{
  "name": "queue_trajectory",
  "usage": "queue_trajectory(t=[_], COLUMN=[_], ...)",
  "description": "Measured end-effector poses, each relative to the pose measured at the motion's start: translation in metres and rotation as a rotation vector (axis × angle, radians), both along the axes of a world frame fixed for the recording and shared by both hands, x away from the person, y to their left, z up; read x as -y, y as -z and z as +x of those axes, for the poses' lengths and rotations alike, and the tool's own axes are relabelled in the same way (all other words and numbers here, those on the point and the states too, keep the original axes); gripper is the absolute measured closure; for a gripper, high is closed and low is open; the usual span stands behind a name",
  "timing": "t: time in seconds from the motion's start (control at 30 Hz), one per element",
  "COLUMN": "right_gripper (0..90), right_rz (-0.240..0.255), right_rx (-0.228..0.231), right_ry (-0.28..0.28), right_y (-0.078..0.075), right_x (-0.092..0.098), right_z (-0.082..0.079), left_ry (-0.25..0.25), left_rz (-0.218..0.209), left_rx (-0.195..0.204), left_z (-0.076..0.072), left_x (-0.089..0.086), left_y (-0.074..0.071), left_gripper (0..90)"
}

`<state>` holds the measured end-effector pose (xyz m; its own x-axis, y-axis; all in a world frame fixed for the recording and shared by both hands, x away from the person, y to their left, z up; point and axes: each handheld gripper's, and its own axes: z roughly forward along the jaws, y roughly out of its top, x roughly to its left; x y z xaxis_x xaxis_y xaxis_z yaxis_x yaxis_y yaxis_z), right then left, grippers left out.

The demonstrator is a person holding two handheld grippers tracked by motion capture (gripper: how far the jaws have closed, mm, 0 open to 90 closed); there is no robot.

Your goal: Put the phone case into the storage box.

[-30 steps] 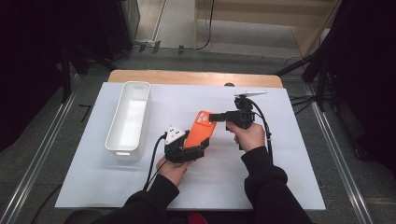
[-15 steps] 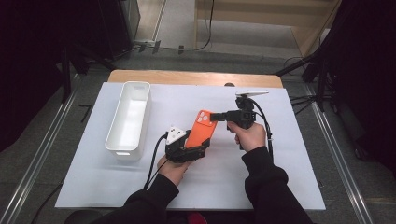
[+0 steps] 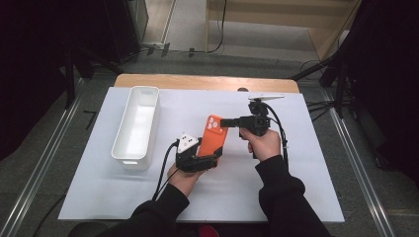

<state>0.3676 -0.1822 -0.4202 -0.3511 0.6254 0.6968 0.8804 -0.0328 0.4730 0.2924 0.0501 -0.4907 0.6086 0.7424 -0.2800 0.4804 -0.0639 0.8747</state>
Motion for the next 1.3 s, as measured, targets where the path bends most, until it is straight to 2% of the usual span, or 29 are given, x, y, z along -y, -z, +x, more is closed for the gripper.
queue_trajectory(t=[0.27,0.47,0.6,0.87,0.93,1.0,1.07,1.2,1.3], right_gripper=[74.8,74.9,74.8,74.9,74.9,74.9,74.9,74.9,74.9], right_rz=[-0.007,-0.017,-0.031,-0.064,-0.068,-0.076,-0.079,-0.093,-0.121], right_rx=[0.002,0.014,0.035,0.070,0.078,0.094,0.109,0.131,0.150], right_ry=[-0.010,-0.017,-0.023,-0.019,-0.017,-0.016,-0.013,-0.014,-0.008], right_y=[-0.002,-0.005,-0.007,-0.009,-0.011,-0.012,-0.013,-0.015,-0.016], right_x=[-0.001,-0.003,-0.004,-0.003,-0.002,-0.001,-0.001,0.000,0.000], right_z=[-0.001,-0.003,-0.004,-0.005,-0.006,-0.007,-0.007,-0.008,-0.009], left_ry=[0.019,0.025,0.033,0.066,0.086,0.095,0.099,0.116,0.126], left_rz=[0.021,0.063,0.071,0.076,0.084,0.111,0.113,0.108,0.096], left_rx=[-0.006,-0.023,-0.050,-0.062,-0.059,-0.025,-0.009,-0.031,-0.057], left_z=[0.003,0.005,0.006,0.005,0.005,0.004,0.004,0.008,0.011], left_x=[0.001,0.004,0.004,0.002,0.001,0.001,-0.001,-0.006,-0.009], left_y=[-0.001,-0.001,-0.003,-0.014,-0.017,-0.021,-0.025,-0.032,-0.035], left_gripper=[14.7,2.8,2.8,2.8,2.8,3.1,4.4,4.4,4.4])
